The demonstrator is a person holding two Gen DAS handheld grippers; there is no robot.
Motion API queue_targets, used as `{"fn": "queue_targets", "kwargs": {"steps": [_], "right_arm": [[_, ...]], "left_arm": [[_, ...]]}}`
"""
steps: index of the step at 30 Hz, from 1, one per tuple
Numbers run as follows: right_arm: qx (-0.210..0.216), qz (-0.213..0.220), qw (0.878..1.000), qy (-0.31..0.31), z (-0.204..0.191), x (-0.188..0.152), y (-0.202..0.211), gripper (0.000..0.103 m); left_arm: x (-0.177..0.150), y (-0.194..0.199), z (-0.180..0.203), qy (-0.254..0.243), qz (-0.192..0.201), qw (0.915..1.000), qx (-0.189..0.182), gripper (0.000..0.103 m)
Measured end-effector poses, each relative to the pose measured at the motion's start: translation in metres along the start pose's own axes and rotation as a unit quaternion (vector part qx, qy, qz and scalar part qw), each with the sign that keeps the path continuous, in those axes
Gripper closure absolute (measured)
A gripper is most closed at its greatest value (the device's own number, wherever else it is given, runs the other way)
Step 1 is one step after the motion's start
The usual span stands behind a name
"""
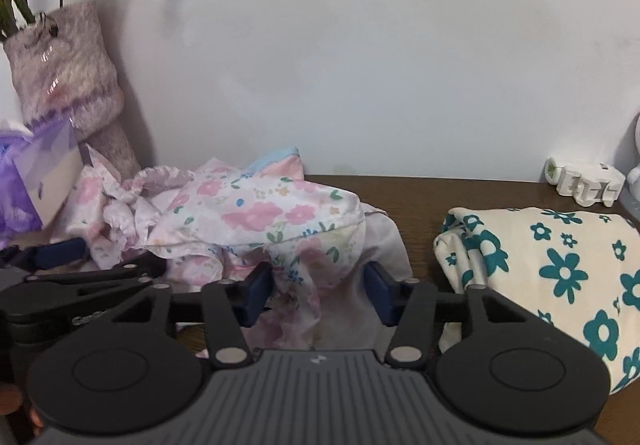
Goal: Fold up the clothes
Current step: 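Close the left gripper on the dress while the right gripper grasps it too, then lift the dress with both grippers and spread it flat onto the table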
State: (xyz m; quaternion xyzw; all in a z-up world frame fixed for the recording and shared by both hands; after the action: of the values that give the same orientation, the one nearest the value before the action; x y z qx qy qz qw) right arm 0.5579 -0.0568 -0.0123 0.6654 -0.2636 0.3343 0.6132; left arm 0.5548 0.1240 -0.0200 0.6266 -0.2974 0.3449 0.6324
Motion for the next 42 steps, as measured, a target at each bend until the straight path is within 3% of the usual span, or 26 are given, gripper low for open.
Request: {"fn": "queue_targets", "kwargs": {"steps": [3, 4, 7, 15, 22, 30, 33, 38, 42], "right_arm": [[-0.002, 0.004, 1.000, 0.008, -0.002, 0.001, 0.000, 0.079], [0.000, 0.005, 1.000, 0.009, -0.002, 0.001, 0.001, 0.087], [-0.004, 0.012, 1.000, 0.009, -0.005, 0.004, 0.005, 0.089], [-0.006, 0.046, 0.999, 0.015, -0.004, 0.014, 0.027, 0.097], [0.020, 0.088, 0.996, -0.006, 0.006, 0.024, 0.072, 0.097], [0.025, 0.155, 0.988, 0.011, 0.022, 0.025, 0.186, 0.098], [0.017, 0.173, 0.985, 0.018, 0.038, 0.017, 0.235, 0.098], [-0.008, 0.172, 0.984, 0.036, 0.072, -0.023, 0.305, 0.098], [0.000, 0.167, 0.985, 0.050, 0.098, -0.067, 0.357, 0.098]], "left_arm": [[0.000, -0.005, 0.004, -0.006, -0.002, 1.0000, -0.007, 0.059], [0.001, -0.005, 0.007, -0.011, 0.001, 0.9999, -0.009, 0.073], [0.002, 0.000, 0.015, -0.027, 0.022, 0.9993, -0.011, 0.097], [0.011, 0.029, 0.014, -0.033, 0.070, 0.9966, -0.029, 0.102], [0.017, 0.095, 0.008, -0.008, 0.120, 0.9908, -0.062, 0.102], [0.027, 0.213, 0.009, -0.028, 0.176, 0.9812, -0.074, 0.103], [0.016, 0.265, 0.008, -0.029, 0.186, 0.9787, -0.081, 0.103], [-0.024, 0.349, -0.010, -0.041, 0.207, 0.9724, -0.100, 0.103], [-0.054, 0.418, -0.029, -0.044, 0.233, 0.9643, -0.117, 0.102]]}}
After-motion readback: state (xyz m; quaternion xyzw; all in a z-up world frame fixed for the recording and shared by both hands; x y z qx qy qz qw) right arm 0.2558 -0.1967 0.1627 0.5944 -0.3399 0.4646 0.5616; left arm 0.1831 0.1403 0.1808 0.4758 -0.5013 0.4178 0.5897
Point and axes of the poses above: each gripper's, at about its wrist camera, not at the fingertips, and y roughly against the way its jaws point, z to its right, x to its top, the point moved 4 cm from there along -y, roughly the way its jaws point, and after that the axes turned 8 degrees about -x, right-handed, at the moved point
